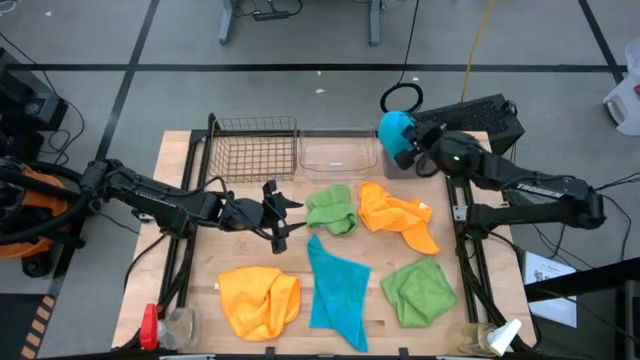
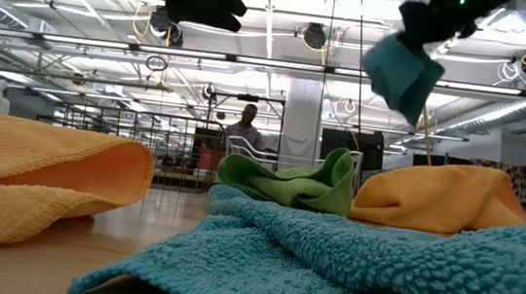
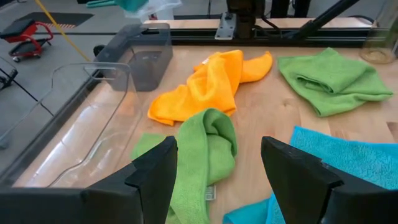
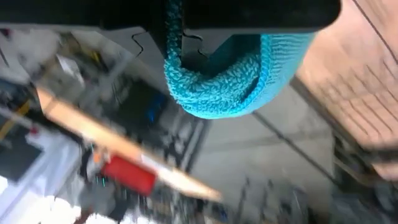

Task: Sort microfiber towel by color & place in baskets
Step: Put the left blue microfiber towel into the black bin

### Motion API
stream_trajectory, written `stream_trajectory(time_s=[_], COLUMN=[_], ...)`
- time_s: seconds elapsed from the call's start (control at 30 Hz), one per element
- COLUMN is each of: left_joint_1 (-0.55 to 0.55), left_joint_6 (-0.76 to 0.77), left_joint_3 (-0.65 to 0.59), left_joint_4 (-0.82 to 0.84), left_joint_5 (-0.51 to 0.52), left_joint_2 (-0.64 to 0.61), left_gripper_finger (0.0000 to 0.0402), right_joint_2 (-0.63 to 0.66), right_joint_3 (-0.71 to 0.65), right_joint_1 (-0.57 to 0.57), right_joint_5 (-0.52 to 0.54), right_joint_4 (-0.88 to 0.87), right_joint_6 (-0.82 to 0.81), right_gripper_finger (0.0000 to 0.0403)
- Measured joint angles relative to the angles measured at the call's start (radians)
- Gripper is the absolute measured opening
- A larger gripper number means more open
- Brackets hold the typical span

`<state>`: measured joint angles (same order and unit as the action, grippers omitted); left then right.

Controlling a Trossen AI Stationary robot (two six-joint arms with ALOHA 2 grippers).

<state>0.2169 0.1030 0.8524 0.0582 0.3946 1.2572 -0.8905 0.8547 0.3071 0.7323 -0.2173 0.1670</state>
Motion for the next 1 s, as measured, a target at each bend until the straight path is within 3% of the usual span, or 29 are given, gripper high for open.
stream_trajectory(time_s=[0.53, 0.73, 1.0], left_joint_1=[0.010, 0.016, 0.033], left_joint_6=[0.018, 0.015, -0.008], left_joint_3=[0.000, 0.002, 0.000], left_joint_4=[0.000, -0.066, -0.174], left_joint_5=[-0.009, -0.085, -0.102], left_joint_2=[0.005, 0.034, 0.091], left_gripper_finger=[0.0238, 0.0238, 0.0238], right_joint_2=[-0.058, -0.063, -0.074], right_joint_3=[0.000, 0.000, -0.030], right_joint_1=[0.145, 0.152, 0.197], right_joint_5=[0.004, 0.028, 0.027], right_joint_4=[-0.282, -0.363, -0.388], right_joint_6=[-0.232, -0.242, -0.236], right_gripper_finger=[0.0003, 0.0010, 0.0003])
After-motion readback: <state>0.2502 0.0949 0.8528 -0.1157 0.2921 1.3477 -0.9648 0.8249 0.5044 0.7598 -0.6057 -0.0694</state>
